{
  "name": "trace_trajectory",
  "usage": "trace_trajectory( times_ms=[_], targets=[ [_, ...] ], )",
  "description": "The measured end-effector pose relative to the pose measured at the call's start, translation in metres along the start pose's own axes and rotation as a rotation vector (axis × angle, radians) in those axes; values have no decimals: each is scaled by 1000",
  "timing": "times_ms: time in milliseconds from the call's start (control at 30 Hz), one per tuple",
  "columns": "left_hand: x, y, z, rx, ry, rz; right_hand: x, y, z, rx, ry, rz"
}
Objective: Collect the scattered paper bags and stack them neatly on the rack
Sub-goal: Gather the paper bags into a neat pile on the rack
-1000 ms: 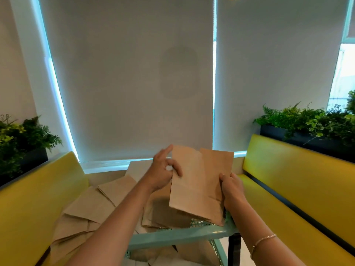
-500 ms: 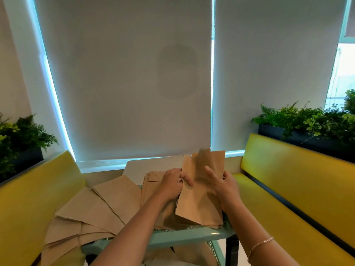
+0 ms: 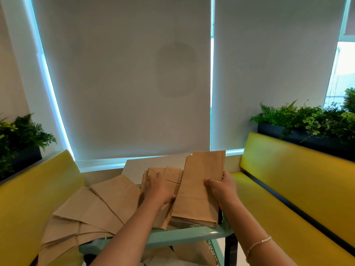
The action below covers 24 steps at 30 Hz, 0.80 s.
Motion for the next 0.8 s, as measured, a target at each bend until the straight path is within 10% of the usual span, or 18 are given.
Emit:
trace_trajectory(
  times_ms=[400,667,800],
  targets=[
    [-2,17,5,-223,-27,601,8,2,-4,29,-46,-6],
    [-1,131,30,147,-314,1082,8,2,-4,36,-58,-26],
    [33,130,52,123,-550,925,9,4,-4,52,-63,-44]
  ],
)
Point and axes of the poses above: each hand's wrist, its own z-axis away from the middle knuckle, its own y-axis out of the back of the hand, x = y × z, the point moved 10 cm from there along -z, towards the middle knuckle, and after that the axes turned 10 degrees about -x, right-handed, at the moved point
